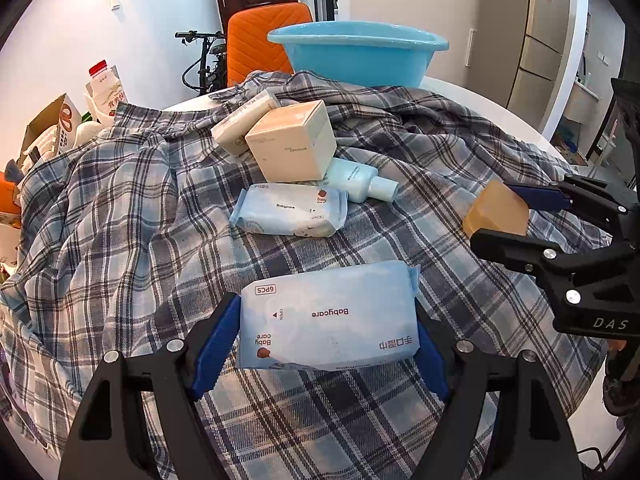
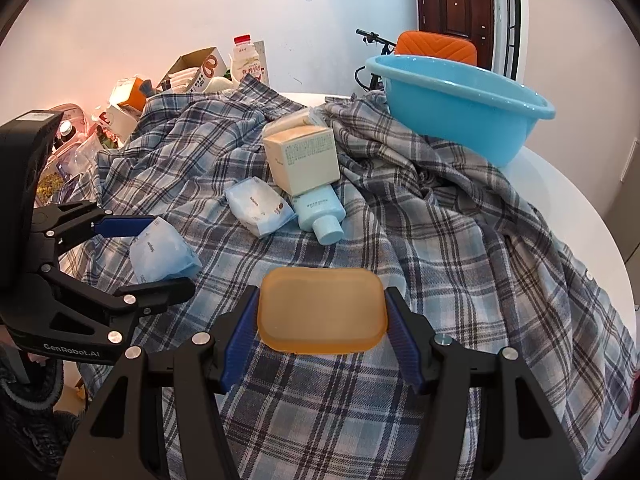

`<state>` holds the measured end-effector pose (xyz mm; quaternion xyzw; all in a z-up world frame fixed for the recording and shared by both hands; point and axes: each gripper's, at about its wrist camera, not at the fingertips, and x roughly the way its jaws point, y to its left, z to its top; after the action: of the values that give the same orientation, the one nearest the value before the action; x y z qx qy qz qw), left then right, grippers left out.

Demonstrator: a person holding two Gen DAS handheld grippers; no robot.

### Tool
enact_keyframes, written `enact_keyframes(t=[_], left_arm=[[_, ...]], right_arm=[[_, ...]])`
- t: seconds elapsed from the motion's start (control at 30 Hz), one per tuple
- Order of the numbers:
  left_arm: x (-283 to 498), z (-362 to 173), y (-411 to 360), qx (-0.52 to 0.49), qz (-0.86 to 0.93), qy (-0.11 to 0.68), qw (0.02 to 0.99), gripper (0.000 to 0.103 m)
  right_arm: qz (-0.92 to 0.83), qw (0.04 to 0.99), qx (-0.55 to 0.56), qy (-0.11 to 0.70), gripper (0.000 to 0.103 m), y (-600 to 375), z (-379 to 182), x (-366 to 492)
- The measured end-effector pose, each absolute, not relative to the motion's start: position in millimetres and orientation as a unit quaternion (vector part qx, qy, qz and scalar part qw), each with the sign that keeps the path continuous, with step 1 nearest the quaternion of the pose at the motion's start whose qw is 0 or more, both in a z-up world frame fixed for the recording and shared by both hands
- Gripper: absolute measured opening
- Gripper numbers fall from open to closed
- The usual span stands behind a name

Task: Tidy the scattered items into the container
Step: 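Carry the wipes pack and soap box in both grippers over the blue basin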

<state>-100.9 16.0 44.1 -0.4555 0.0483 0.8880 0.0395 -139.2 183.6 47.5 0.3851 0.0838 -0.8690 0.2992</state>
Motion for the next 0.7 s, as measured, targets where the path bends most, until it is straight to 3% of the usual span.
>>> enact_keyframes(t=[0.7], left_arm=[[-130,59,26,-0.452,0.888,0.059,0.056,0.081]], right_arm=[[-0.885,0.284,0.360,0.079,0.060,195,75,-158]])
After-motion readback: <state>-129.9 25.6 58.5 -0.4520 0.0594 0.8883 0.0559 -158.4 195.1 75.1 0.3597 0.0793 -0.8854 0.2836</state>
